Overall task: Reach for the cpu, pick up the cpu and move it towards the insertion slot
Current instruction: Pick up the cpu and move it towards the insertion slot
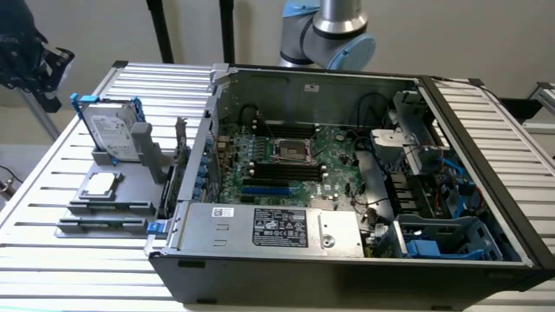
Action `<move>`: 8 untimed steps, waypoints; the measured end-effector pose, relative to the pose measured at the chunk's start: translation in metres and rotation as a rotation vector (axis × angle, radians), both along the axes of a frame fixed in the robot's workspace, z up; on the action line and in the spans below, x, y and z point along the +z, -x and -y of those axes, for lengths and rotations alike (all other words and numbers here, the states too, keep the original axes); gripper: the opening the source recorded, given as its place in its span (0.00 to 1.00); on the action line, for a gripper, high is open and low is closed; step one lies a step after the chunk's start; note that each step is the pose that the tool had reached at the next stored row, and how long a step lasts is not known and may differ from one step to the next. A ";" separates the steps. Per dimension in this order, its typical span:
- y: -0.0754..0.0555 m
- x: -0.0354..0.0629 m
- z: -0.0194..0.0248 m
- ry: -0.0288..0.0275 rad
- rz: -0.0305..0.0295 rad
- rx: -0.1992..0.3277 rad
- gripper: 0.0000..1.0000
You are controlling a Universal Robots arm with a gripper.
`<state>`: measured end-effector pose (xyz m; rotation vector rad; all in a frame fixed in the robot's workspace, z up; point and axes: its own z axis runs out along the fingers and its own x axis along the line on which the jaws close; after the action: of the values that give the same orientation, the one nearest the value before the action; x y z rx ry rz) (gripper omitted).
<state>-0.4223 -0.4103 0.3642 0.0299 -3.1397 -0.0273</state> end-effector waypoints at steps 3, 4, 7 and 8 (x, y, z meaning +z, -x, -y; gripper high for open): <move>0.000 0.0001 0.0001 0.0018 -0.0002 0.000 0.11; 0.000 0.0001 0.0001 0.0019 -0.0003 0.000 0.11; 0.001 0.0000 0.0003 0.0018 -0.0002 0.000 0.18; 0.001 0.0000 0.0003 0.0018 -0.0002 0.000 0.18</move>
<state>-0.4232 -0.4106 0.3642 0.0299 -3.1395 -0.0245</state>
